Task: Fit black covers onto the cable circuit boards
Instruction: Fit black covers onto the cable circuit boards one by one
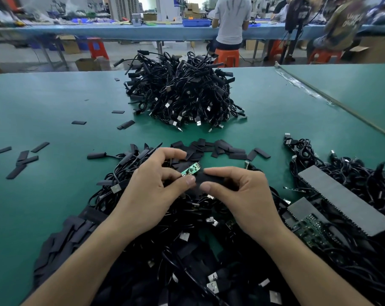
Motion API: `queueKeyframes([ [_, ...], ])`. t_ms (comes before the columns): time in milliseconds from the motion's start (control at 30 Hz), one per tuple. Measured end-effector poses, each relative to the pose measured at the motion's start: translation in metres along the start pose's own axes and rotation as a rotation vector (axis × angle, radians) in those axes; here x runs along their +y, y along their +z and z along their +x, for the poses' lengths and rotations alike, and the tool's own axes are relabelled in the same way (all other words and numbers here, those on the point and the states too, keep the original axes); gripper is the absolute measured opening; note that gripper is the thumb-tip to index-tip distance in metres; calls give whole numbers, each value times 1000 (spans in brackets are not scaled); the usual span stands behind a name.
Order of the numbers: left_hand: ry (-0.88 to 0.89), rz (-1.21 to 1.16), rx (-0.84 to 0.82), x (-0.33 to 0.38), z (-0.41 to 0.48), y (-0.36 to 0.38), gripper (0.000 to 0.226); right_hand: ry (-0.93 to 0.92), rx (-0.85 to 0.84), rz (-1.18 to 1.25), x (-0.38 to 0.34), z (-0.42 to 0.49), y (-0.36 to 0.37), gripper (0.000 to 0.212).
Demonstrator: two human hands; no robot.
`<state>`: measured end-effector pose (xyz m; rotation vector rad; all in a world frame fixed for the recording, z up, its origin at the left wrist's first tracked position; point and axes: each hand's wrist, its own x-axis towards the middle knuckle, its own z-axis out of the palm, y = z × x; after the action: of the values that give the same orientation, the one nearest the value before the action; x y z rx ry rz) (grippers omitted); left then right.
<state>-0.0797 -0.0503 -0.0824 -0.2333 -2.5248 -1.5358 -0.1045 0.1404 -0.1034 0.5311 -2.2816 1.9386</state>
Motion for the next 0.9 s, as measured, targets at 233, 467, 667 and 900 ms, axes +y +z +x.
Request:
queueKeyframes([
  [233, 13, 20, 14, -2, 1, 1, 7, -42, 69, 110, -1, 0, -2, 24],
  [467, 13, 18, 9, -1, 2, 0, 9, -24, 114, 141, -2, 2, -3, 18],
  [667, 4, -18, 10, 1, 1, -1, 12, -24, 62, 128, -2, 2, -3, 21],
  [900, -4, -27, -27, -1, 2, -1, 16, -1, 35, 109, 0, 3, -4, 21],
])
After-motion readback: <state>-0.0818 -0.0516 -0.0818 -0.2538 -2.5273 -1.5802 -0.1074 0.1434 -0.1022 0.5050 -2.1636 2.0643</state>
